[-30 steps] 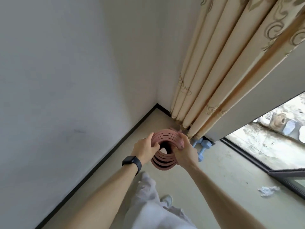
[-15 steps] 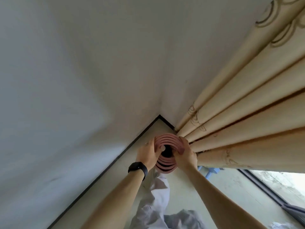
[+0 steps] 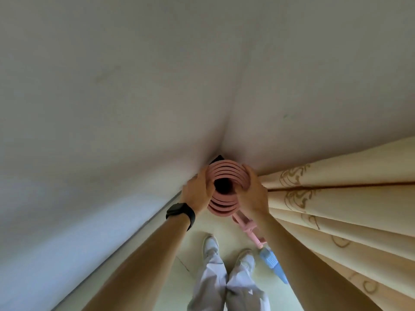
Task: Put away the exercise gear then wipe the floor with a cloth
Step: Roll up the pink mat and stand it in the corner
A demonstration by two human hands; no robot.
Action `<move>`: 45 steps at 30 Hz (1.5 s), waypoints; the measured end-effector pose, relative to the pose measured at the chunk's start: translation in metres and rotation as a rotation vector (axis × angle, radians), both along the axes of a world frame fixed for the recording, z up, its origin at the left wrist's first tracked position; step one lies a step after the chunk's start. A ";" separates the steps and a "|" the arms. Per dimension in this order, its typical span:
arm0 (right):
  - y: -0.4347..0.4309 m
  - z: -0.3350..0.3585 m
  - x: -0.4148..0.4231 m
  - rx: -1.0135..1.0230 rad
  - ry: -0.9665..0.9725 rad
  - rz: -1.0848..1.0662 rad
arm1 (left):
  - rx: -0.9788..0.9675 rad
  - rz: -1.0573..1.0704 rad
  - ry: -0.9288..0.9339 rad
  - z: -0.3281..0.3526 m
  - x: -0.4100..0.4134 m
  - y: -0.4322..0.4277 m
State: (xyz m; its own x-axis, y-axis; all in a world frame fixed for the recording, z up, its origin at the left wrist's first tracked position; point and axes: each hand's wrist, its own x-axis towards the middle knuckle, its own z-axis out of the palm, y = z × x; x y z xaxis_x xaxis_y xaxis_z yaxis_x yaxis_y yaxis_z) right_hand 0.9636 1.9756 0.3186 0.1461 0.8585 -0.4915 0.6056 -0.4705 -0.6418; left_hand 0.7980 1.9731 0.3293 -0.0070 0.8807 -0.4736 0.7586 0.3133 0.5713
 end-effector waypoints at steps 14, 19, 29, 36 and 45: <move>0.063 -0.043 0.013 0.196 -0.357 0.204 | 0.271 -0.352 0.249 -0.080 -0.003 0.034; 0.041 -0.062 0.014 0.198 -0.489 0.507 | 0.401 -0.410 0.389 -0.092 -0.009 0.046; 0.079 -0.036 0.013 0.028 -0.540 0.679 | 0.230 -0.293 0.403 -0.066 0.008 0.063; 0.075 0.023 0.016 -0.028 -0.455 0.773 | 0.073 -0.292 0.330 -0.018 0.005 0.051; 0.002 0.164 0.022 0.163 -0.283 0.724 | -0.125 -0.242 0.330 0.105 -0.028 -0.018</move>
State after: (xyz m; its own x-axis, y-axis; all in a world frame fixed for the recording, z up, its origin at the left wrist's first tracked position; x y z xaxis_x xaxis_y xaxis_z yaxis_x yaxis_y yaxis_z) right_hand 0.9861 1.9780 0.4830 -0.3756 0.8456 -0.3794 0.8755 0.1894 -0.4445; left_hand 0.7697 1.9547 0.4342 0.0238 0.8115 -0.5839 0.9545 0.1553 0.2547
